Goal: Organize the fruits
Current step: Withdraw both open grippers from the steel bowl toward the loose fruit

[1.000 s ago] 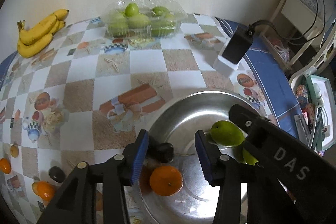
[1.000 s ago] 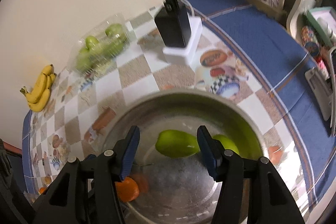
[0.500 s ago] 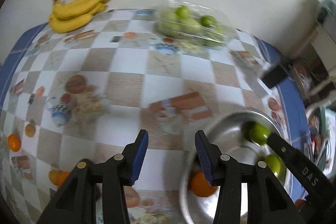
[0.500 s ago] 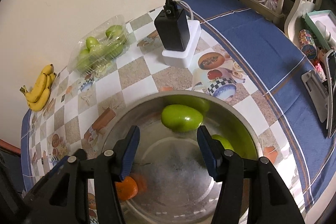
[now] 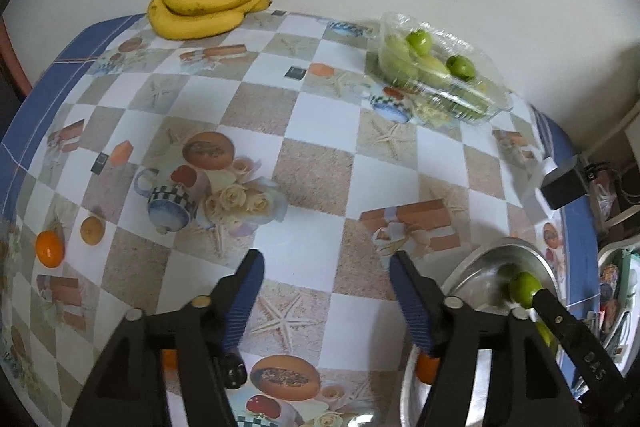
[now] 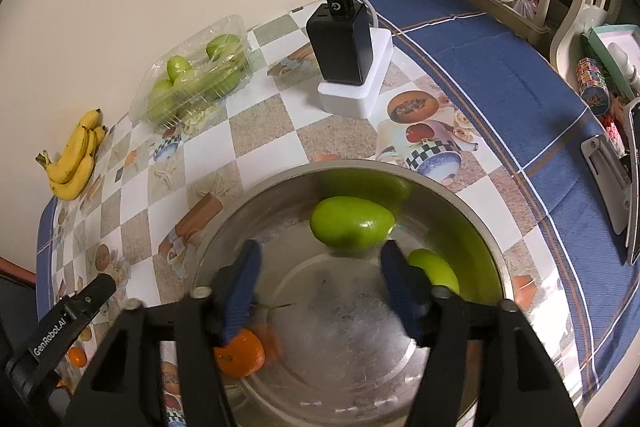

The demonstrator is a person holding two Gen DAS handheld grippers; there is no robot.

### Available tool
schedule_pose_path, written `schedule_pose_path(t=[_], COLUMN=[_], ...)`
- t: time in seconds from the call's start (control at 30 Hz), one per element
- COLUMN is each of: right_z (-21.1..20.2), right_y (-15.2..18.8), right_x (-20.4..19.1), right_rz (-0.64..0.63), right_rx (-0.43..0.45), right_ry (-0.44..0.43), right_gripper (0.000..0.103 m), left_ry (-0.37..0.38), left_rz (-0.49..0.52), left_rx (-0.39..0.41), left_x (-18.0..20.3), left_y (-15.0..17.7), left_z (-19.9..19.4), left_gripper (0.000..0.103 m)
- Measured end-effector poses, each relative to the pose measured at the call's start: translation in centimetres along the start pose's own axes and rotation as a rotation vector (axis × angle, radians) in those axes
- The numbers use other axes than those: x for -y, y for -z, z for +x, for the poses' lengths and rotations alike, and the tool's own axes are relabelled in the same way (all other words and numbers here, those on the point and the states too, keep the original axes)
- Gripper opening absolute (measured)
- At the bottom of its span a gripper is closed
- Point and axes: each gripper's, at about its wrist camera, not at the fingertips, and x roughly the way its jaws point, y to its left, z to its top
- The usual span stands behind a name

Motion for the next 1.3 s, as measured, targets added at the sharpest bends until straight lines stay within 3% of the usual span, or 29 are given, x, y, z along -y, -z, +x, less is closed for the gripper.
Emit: schedule_pose_path(t=[0.1,0.2,0.33,0.5,0.83,1.13,1.3], right_z=[0.2,0.5,0.8,1.0,1.0,0.5,-0.1], right_y=[0.1,0.3,0.4,0.6,0.8,0.9,1.0], right_x=[-0.1,-0.2,-0.3,-0.5,-0.4,-0.3,-0.9], right_rz=[-0.009,-0.018,-0.023,-0.034,-0.028,0.000,-0.031], right_rx=[0.003,-0.003,-0.013,-0.019,-0.023,-0.053,-0.050], right_ry=[0.008,0.018,0.025,0.032,0.045,0.021,0.059], right_gripper=[0.079,0.093,0.093,0.096,0.098,0.098,0.098], left_ry=[-0.034,-0.049,-0.068,-0.082,-0.074,-0.049,-0.058], left_rz=[-0.005,-0.022,-0.045,-0.050,-0.066,-0.024,0.012], left_rx=[-0.016,-0.023,-0.026,-0.005,0.017,0.035,0.047], left_x=[-0.4,-1.0,-1.7,-2.1,-2.7,-2.2,-2.1], left_y=[0.2,0.3,0.4,0.4,0.2,0.1,0.1], left_z=[0.5,0.9,1.3,1.1,0.8,-0.3,-1.1], left_gripper=[0.080,0.084,0.096,0.102,0.103,0.103,0.103])
